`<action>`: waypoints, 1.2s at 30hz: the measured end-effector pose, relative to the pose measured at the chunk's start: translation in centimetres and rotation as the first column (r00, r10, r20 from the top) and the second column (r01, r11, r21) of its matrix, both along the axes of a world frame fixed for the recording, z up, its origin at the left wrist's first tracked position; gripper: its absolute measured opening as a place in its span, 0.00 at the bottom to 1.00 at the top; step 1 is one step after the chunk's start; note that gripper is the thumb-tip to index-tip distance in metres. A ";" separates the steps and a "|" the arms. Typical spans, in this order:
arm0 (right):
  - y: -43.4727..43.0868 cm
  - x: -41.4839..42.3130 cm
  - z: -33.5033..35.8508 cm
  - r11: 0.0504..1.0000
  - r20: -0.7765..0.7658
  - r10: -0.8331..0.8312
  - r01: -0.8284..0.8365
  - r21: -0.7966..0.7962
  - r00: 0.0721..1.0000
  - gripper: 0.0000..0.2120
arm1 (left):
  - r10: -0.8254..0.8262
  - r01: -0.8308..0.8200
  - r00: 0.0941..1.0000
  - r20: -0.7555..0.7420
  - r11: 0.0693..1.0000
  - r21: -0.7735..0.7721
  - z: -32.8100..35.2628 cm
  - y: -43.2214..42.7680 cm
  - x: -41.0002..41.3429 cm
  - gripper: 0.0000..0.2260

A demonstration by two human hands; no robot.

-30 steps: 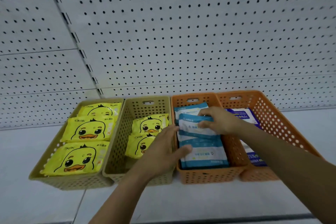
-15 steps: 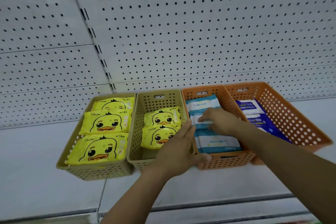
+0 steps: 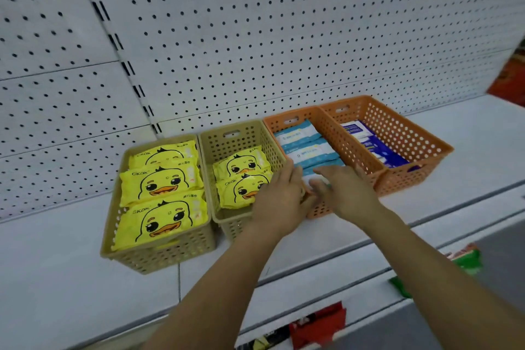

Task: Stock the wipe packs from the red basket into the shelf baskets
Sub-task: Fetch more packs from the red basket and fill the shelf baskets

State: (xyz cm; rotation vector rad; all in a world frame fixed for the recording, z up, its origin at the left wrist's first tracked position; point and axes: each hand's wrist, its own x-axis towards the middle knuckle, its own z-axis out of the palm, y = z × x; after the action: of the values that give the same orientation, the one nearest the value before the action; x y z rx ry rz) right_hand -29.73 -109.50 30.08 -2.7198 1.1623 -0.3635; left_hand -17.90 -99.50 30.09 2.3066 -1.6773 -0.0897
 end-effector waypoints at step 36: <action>56.6 -12.7 -16.9 0.727 0.101 0.228 -0.238 0.644 0.969 0.15 | 0.506 -0.359 0.696 -0.510 0.860 0.363 -15.2 63.8 -11.4 0.19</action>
State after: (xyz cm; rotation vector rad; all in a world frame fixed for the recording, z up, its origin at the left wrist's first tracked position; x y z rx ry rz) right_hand -42.48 -52.95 13.19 -2.1788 0.7279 0.0649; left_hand -29.31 -35.72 14.92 2.4159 -0.8102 -0.8589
